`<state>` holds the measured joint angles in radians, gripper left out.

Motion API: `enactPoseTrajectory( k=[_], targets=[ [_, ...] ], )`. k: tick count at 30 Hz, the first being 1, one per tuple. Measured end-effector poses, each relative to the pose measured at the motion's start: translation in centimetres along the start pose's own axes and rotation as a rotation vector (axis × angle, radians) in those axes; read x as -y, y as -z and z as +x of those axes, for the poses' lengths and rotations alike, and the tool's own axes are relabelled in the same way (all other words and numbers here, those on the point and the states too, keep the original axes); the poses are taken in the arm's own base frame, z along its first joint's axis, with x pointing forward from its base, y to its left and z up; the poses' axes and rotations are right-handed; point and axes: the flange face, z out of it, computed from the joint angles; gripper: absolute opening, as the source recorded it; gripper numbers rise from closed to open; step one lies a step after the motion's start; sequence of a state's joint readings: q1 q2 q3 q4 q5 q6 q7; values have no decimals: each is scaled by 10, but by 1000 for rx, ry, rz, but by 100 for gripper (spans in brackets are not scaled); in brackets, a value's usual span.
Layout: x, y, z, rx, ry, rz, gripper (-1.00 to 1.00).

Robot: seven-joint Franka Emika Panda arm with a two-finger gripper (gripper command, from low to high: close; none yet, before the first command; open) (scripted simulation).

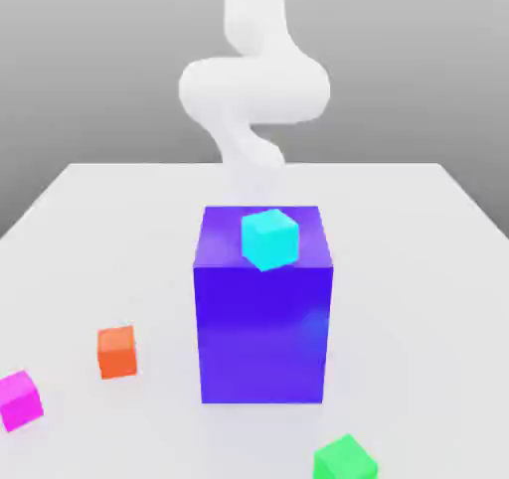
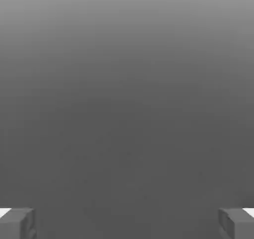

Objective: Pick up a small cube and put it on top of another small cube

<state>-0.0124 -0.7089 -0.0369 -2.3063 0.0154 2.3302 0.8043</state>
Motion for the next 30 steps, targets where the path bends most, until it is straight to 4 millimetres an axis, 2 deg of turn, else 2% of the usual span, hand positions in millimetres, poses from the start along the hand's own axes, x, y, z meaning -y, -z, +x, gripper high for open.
enactPoseTrajectory(
  k=[4,8,12,16,20,24,27,28,30],
  targets=[
    [-32,-75,27,67,-106,-84,0],
    [-76,-144,46,121,-214,-170,0],
    [-130,-208,57,163,-324,-262,0],
    [-193,-263,60,195,-434,-361,0],
    [-271,-306,59,207,-560,-471,0],
    [-339,-344,42,225,-651,-579,0],
    [-396,-363,26,228,-724,-668,0],
    [-413,-369,20,228,-743,-692,0],
    [-434,-386,9,227,-755,-711,0]
  ],
)
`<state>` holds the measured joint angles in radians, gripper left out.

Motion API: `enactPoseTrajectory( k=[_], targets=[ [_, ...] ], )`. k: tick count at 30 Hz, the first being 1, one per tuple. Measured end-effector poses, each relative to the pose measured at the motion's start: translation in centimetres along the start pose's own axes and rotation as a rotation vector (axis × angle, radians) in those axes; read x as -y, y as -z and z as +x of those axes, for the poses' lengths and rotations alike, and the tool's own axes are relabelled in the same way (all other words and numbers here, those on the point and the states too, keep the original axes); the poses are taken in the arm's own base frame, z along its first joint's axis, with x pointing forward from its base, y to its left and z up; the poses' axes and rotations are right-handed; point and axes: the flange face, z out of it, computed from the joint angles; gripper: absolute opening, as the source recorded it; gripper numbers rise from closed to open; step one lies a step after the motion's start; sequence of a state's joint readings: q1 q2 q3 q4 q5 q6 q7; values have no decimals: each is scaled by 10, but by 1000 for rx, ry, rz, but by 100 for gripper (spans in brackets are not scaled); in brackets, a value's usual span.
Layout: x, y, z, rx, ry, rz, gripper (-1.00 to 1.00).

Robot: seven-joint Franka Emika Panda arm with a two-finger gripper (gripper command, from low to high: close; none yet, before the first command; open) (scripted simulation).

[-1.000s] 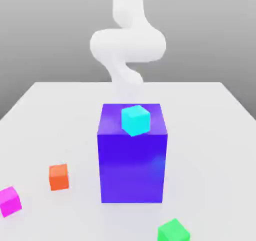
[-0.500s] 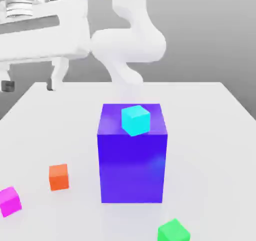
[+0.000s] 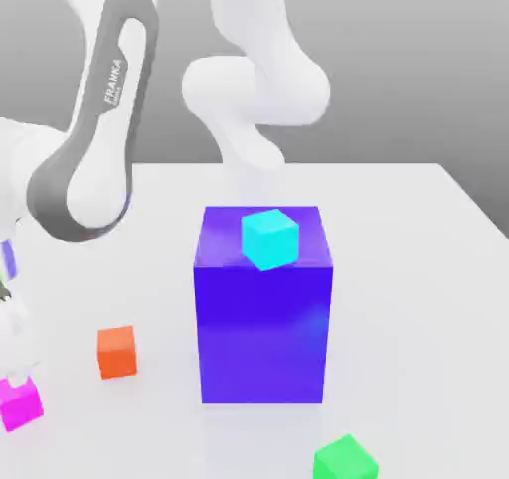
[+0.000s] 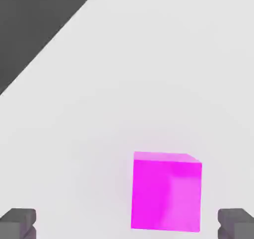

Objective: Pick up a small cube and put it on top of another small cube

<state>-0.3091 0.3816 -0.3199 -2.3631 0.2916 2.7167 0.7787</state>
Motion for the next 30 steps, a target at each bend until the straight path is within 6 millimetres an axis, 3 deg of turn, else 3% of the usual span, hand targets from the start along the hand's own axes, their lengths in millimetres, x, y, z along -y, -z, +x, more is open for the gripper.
enactPoseTrajectory(
  k=[2,3,10,14,15,19,23,26,30],
  targets=[
    [-2,-28,1,-1,-4,-4,0],
    [-3,-40,1,0,-6,-5,-100],
    [-3,-42,1,0,-6,-5,-100],
    [-3,4,1,1,-6,-5,-100],
    [3,13,-7,3,28,-5,-100],
    [49,28,-94,15,366,-4,-100],
    [78,39,-191,20,714,-3,-100],
    [86,49,-266,20,975,-3,-100],
    [81,61,-366,14,1321,-3,-100]
  ],
)
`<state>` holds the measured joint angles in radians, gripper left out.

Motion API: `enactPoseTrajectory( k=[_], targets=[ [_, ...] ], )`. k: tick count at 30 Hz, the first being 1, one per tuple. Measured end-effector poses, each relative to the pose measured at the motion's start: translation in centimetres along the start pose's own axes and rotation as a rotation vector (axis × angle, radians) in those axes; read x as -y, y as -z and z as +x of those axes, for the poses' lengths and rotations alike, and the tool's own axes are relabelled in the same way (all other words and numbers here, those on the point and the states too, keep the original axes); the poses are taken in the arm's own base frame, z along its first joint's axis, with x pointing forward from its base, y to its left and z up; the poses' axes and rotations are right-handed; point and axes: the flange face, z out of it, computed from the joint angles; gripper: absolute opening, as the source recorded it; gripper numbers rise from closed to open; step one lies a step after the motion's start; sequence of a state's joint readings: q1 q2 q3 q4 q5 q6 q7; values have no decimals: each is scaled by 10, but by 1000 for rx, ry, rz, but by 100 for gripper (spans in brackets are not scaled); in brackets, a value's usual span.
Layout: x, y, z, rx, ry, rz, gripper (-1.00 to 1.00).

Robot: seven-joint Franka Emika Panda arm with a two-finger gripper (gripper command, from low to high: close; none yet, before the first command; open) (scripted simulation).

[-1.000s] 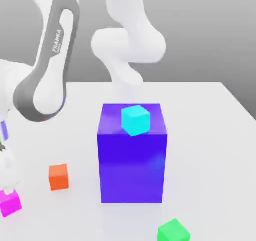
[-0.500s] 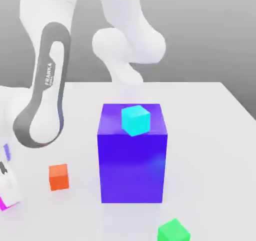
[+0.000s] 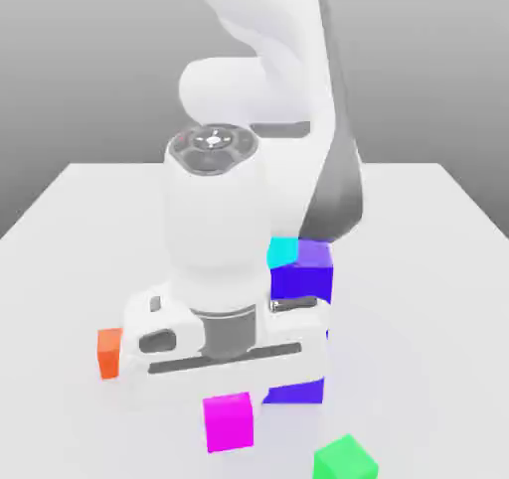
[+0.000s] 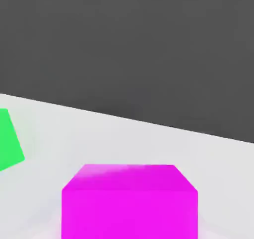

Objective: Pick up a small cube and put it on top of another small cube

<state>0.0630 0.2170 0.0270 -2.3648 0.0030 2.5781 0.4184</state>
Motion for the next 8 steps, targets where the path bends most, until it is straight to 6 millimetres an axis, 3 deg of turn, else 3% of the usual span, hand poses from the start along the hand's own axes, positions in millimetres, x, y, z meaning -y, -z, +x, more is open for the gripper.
enactPoseTrajectory(
  k=[2,4,5,8],
  targets=[
    [37,-15,-15,-4,139,-5,-100],
    [47,-42,-19,-5,178,-6,-100],
    [49,-51,-21,-5,185,-6,100],
    [49,-51,-21,-4,185,-6,100]
  ],
)
